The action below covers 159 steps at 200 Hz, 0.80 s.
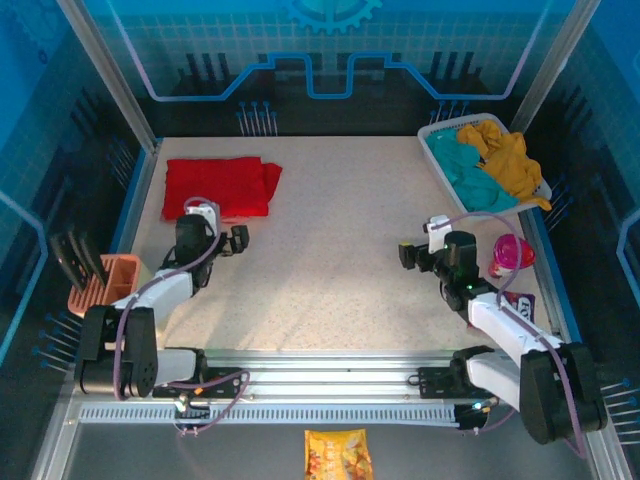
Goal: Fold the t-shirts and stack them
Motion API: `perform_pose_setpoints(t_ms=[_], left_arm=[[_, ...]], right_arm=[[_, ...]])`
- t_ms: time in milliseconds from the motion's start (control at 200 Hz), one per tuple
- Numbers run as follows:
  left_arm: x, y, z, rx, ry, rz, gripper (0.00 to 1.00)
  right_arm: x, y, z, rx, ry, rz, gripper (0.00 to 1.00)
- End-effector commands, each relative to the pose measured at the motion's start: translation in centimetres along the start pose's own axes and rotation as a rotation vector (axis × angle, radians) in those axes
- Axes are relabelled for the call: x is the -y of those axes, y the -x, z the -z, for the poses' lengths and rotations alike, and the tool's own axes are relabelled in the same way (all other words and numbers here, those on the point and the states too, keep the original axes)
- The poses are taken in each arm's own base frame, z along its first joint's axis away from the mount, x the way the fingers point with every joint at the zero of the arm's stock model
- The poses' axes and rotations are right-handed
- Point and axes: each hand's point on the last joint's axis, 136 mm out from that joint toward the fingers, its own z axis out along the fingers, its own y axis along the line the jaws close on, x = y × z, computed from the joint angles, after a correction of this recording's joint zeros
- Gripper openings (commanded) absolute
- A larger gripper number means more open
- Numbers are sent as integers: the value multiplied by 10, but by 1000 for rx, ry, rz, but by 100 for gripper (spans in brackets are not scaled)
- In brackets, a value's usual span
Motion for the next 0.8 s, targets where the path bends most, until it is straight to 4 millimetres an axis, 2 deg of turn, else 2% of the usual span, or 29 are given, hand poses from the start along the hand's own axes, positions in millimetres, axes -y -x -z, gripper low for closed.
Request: perform_pose_setpoints(t_ms=[0,85,175,390,535,740,790], left_arm=[[0,38,-1,206,-10,-46,99],[-1,28,-9,189,-16,-69,99],[-3,34,-9,239,-4,-61,99],[-15,16,-14,314,26,-38,99],[-15,18,-16,322,29,-42,99],[-19,19,-22,284,86,-48,99],[-19,18,-23,282,87,-48,99]], right_arm=[[20,31,3,174,-94,34,100],[20,26,-2,173,-87,35,100],[20,21,-6,189,-88,36,100],[24,29,-15,242,-82,59,100],[27,35,-26,263,-60,32,100],[34,20,-50,260,-75,0,100],[36,17,-57,205,-69,-16,100]])
